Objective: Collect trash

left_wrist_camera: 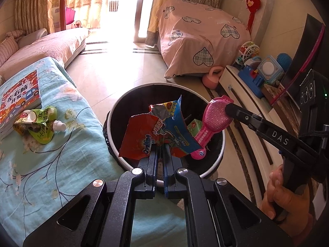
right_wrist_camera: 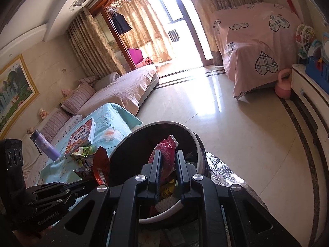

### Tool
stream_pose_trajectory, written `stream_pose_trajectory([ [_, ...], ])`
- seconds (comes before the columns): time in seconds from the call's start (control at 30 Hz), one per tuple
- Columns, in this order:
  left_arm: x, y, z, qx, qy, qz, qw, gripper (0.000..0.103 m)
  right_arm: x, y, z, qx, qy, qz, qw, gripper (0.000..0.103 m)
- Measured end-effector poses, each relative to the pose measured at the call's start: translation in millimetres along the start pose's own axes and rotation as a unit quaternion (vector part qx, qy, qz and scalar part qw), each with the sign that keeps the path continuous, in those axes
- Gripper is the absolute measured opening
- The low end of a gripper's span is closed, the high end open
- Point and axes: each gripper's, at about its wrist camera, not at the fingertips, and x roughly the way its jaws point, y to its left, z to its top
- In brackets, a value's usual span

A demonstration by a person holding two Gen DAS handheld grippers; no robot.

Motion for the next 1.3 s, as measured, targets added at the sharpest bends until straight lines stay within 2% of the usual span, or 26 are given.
stream_pose_trajectory([
  [0.8, 11.9, 3.8, -1.1, -0.003, 0.011, -0.001, 0.9999, 0.004, 14.3, -1.6, 1.8, 0.001, 0.010, 0.000, 1.000, 0.014],
  [0.9, 12.6, 5.9, 0.3, -0.009, 0.015, -0.001, 0.9998, 0.013, 17.6, -1.2, 2.4, 0.002, 0.015, 0.005, 1.000, 0.015],
  [1.0, 9.9, 10.0, -1.9, -0.015, 0.011, 0.000, 0.9998, 0.028, 20.2, 3.0, 1.5, -0.007, 0.021, 0.004, 1.000, 0.018],
  [1.07, 5.1, 14.1, -4.8, -0.023, 0.006, 0.002, 0.9997, 0.045, 19.5, 5.2, 0.5, -0.010, 0.021, 0.001, 1.000, 0.029],
  [1.13, -1.7, 18.1, -9.3, -0.029, -0.003, 0.004, 0.9996, 0.047, 17.3, 5.8, -1.2, -0.007, 0.020, 0.005, 1.000, 0.040],
  [1.2, -11.1, 24.1, -17.3, -0.039, -0.011, 0.012, 0.9991, 0.050, 12.6, 7.7, -3.3, -0.005, 0.016, 0.008, 1.000, 0.044],
  [1.27, -22.1, 32.8, -28.5, -0.058, -0.022, 0.024, 0.9978, 0.061, 5.5, 10.6, -6.4, -0.003, 0.008, 0.012, 1.000, 0.051],
  [1.3, -27.4, 37.2, -34.1, -0.067, -0.026, 0.026, 0.9971, 0.063, 1.5, 12.7, -8.1, -0.001, 0.004, 0.016, 1.000, 0.055],
])
